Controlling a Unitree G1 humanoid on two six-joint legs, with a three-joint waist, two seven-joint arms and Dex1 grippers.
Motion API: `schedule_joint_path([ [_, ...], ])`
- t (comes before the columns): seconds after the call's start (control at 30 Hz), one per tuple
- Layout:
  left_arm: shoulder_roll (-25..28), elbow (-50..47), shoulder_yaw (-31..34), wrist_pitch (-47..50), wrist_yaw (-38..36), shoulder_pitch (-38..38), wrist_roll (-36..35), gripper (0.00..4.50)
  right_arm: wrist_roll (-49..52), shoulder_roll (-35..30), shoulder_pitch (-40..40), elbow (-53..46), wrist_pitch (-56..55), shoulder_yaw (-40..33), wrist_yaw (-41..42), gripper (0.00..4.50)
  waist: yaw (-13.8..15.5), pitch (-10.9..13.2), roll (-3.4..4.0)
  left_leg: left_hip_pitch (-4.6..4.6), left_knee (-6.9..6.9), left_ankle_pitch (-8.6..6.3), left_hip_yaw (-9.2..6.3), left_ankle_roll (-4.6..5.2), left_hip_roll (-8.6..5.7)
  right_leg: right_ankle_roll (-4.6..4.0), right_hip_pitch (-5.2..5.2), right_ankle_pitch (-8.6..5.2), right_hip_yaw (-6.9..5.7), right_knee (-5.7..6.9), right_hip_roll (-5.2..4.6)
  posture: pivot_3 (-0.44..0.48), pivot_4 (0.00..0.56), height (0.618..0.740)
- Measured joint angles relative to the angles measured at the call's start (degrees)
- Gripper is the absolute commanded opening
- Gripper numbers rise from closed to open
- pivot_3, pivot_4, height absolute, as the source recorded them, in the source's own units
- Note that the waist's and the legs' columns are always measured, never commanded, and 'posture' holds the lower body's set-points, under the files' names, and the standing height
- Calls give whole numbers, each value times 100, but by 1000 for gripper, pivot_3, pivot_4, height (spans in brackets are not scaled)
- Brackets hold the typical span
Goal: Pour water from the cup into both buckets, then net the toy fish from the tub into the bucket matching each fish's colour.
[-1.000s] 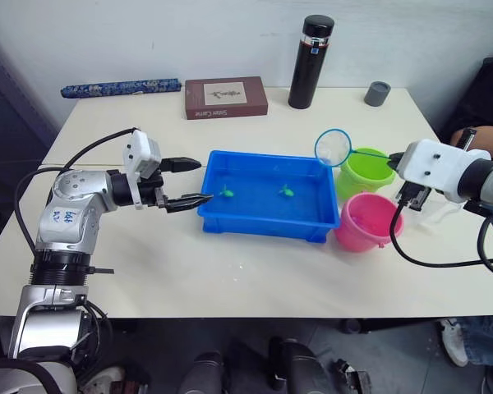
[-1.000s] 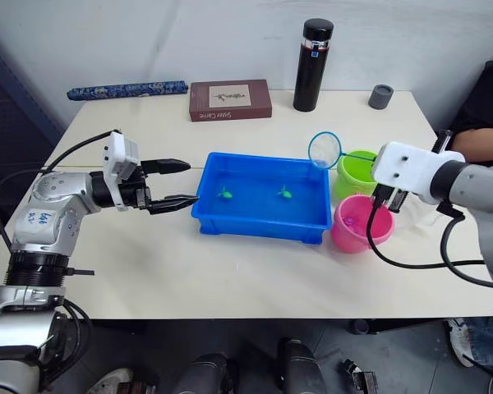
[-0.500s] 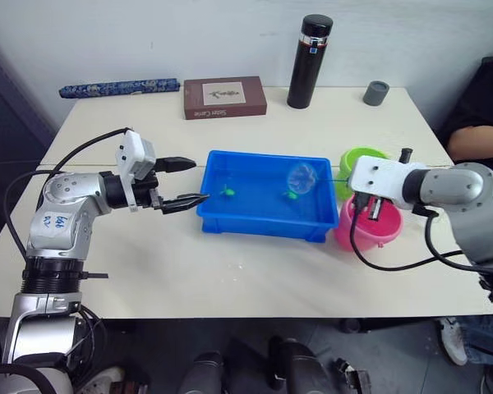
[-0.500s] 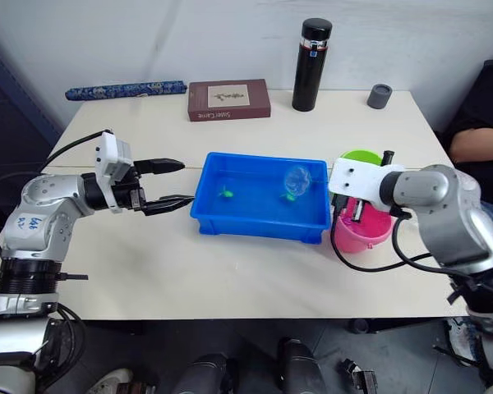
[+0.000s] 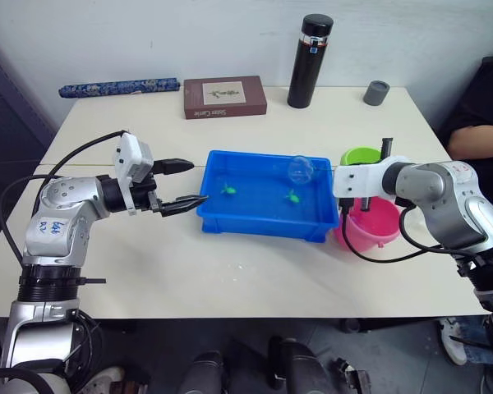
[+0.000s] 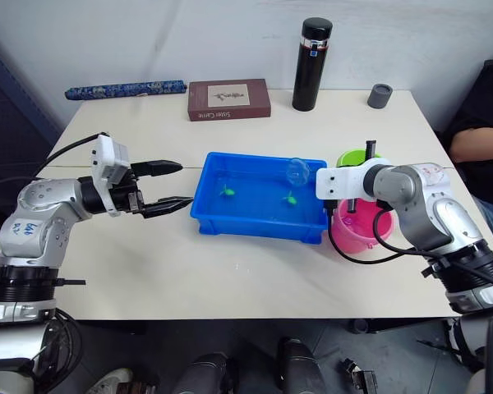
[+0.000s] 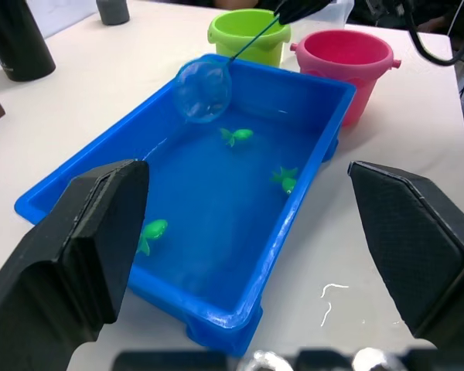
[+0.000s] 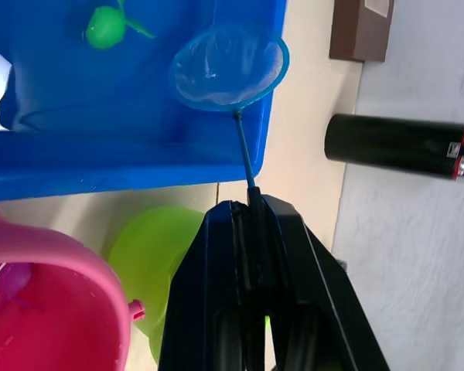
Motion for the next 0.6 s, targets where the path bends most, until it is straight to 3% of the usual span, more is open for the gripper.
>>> schedule_joint_path([
  [0.2, 6, -176, 15, 106, 91, 124, -32, 4444, -296, -25, 57, 145, -301, -1, 123, 0, 0, 0, 0, 0, 0, 0, 0, 0, 0, 0, 0, 0, 0, 0, 0, 0, 150, 740],
  [0.33, 16, -208, 71, 143, 145, 176, -58, 4444, -63, -101, 413, -181, -179, -125, 676, 0, 10, 0, 0, 0, 0, 0, -1, 0, 0, 0, 1, 0, 0, -2, 0, 0, 150, 740],
  [0.5, 18, -232, 126, 153, 161, 190, -91, 4444, 425, -153, 672, -860, 541, -419, 1410, 0, 13, 0, 0, 1, 2, 0, -1, 0, 1, 0, 3, 0, -1, 2, 0, 0, 150, 740],
  [0.6, 18, -276, 128, 182, 168, 196, -106, 4444, 840, -29, 730, -1315, 1835, -635, 1905, 0, 8, 0, 0, 1, 2, 0, -2, 0, 3, 0, 3, 0, -1, 1, 0, 0, 150, 740],
])
